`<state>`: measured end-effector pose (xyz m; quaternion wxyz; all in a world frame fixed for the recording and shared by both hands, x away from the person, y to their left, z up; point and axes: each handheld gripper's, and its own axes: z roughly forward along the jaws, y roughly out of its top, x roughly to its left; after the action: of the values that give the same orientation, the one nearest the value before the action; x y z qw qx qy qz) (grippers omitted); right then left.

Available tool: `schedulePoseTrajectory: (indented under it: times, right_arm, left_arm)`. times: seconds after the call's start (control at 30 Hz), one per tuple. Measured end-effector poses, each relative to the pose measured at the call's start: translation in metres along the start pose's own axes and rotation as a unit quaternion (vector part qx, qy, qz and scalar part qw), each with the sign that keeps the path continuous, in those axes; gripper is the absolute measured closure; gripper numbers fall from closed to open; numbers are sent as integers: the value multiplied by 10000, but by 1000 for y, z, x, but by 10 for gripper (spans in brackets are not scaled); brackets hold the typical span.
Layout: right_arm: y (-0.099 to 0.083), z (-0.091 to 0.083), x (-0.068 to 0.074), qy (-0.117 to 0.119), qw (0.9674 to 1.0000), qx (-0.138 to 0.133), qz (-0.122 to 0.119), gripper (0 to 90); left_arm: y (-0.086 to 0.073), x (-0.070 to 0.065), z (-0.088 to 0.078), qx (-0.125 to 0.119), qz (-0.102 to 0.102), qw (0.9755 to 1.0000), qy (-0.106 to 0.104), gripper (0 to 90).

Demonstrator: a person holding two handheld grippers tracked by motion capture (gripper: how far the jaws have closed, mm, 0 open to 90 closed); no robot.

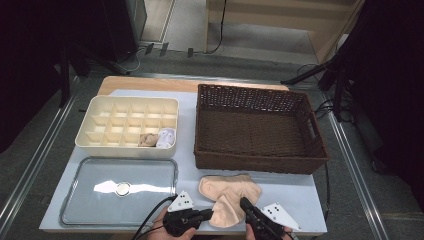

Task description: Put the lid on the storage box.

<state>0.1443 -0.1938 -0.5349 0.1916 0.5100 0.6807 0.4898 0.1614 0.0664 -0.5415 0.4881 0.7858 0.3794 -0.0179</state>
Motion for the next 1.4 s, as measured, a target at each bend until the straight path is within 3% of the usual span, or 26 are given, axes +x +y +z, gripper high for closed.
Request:
schedulePoseTrajectory:
  times: [0.07, 0.23, 0.47, 0.6, 0.7, 0.77, 0.83, 0.93, 1.0, 1.17, 1.3, 1.4]
  right_arm:
    - [2, -7, -4, -53, 9998, -146, 118, 884]
    - [5, -23, -9, -197, 9988, -436, 141, 884]
    - [-4, -34, -24, -382, 9979, -405, 343, 884]
    - [-10, -36, -28, -495, 9981, -281, 246, 884]
    - [-12, -36, -29, -510, 9984, -154, 211, 861]
    - [-12, -36, -30, -576, 9979, -193, 227, 793]
    - [-10, -37, -33, -514, 9977, -320, 317, 746]
    - [-9, -36, -37, -443, 9975, -374, 399, 669]
    - [-10, -33, -38, -393, 9977, -371, 416, 646]
    - [-10, -21, -32, -200, 9986, -324, 365, 622]
    - [-11, -11, -28, -179, 9992, -169, 305, 658]
    - [-12, -8, -24, -142, 9996, 50, 258, 769]
  left_arm:
    - [3, 3, -7, -37, 22, 10000, 12, 900]
    - [6, 12, -20, -53, -1, 9999, 115, 900]
    - [6, 22, -31, 38, -4, 9991, 413, 900]
    - [5, 22, -29, 167, 111, 9980, 601, 900]
    - [4, 21, -28, 179, 95, 9982, 568, 898]
    - [3, 23, -30, 118, 82, 9983, 559, 808]
    - [3, 26, -32, 54, -56, 9990, 433, 713]
    - [1, 29, -35, -17, -226, 9991, 364, 656]
    - [0, 29, -36, -7, -271, 9993, 276, 640]
    - [-4, 26, -31, 140, -259, 9991, 313, 628]
    - [-4, 23, -31, 183, -301, 9987, 380, 673]
    - [-6, 21, -29, 175, -292, 9985, 425, 753]
